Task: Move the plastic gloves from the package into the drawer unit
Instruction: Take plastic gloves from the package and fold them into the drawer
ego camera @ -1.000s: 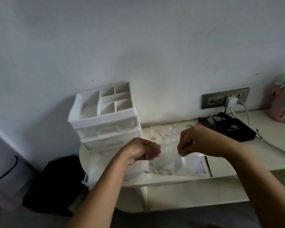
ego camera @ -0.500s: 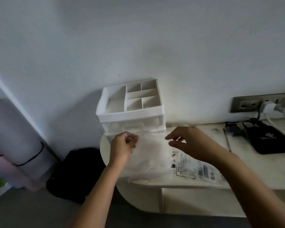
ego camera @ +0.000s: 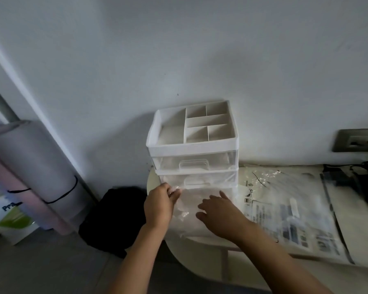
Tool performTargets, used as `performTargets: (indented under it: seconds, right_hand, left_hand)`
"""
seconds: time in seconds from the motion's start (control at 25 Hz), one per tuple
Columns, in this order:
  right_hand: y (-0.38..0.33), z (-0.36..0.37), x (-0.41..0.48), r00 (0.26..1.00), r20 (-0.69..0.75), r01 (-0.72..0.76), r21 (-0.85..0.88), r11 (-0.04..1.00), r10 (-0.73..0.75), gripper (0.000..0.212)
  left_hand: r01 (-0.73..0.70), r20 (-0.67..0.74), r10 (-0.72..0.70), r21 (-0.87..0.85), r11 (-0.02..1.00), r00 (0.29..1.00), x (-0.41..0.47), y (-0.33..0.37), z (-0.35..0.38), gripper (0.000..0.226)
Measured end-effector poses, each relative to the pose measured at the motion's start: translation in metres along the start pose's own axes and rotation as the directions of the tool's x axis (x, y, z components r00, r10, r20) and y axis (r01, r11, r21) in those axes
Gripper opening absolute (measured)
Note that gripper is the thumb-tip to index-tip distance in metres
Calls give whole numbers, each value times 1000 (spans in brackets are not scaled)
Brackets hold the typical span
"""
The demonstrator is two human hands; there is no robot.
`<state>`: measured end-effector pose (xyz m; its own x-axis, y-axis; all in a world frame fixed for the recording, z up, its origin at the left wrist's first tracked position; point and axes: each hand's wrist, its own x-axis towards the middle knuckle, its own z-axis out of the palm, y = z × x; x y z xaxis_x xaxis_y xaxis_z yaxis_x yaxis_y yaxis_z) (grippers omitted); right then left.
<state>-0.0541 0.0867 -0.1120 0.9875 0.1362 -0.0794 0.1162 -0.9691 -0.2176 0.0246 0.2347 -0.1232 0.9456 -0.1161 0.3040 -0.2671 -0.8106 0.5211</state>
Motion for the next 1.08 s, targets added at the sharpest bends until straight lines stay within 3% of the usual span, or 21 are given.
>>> performTargets:
  seconds: [0.08,0.2,0.24,0.32,0.4,0.48,0.56,0.64,0.72,0.8,1.0,1.08]
  right_hand:
    - [1,9,7,999,46,8,-23,1000,-7,40]
    - [-4,20,13,997,55,53,-20,998,-52,36]
    - [-5,22,14,998,44,41,9,999,-42,35]
    - [-5,24,17,1000,26,14,67,998,-16,34]
    - [-2,24,20,999,35,-18,87,996,15,35]
    - [0,27,22,991,56,-127,172,977,119,35]
    - [2,29,23,965,38,-259,310,915,260,37]
    - [5,28,22,926,15,-350,411,842,378,54]
    - [7,22,21,898,51,-399,517,758,438,74]
    - [7,17,22,889,98,-419,570,707,447,79]
    - [9,8,18,908,111,-380,622,685,403,73]
    - [11,-4,7,940,88,-313,611,727,331,65]
  left_hand:
    - [-13,-74,18,67,998,997,-4,4,-2,26]
    - [-201,-216,207,48,978,954,-15,16,-2,26]
    - [-260,-170,257,2,966,951,-18,23,-2,20]
    - [-272,79,274,-37,962,959,-21,30,3,11]
    - [-225,284,203,48,973,937,-20,26,15,17]
    - [-184,373,113,159,970,921,-16,18,24,21]
    - [-159,446,41,230,960,894,-17,10,31,37]
    - [-77,507,-48,222,972,861,-13,8,32,71]
    - [4,530,-118,211,977,840,-6,5,31,103]
    - [29,556,-155,228,973,816,-1,3,33,120]
    - [-1,584,-169,279,960,794,1,10,29,122]
    - [19,587,-209,314,949,782,2,12,30,119]
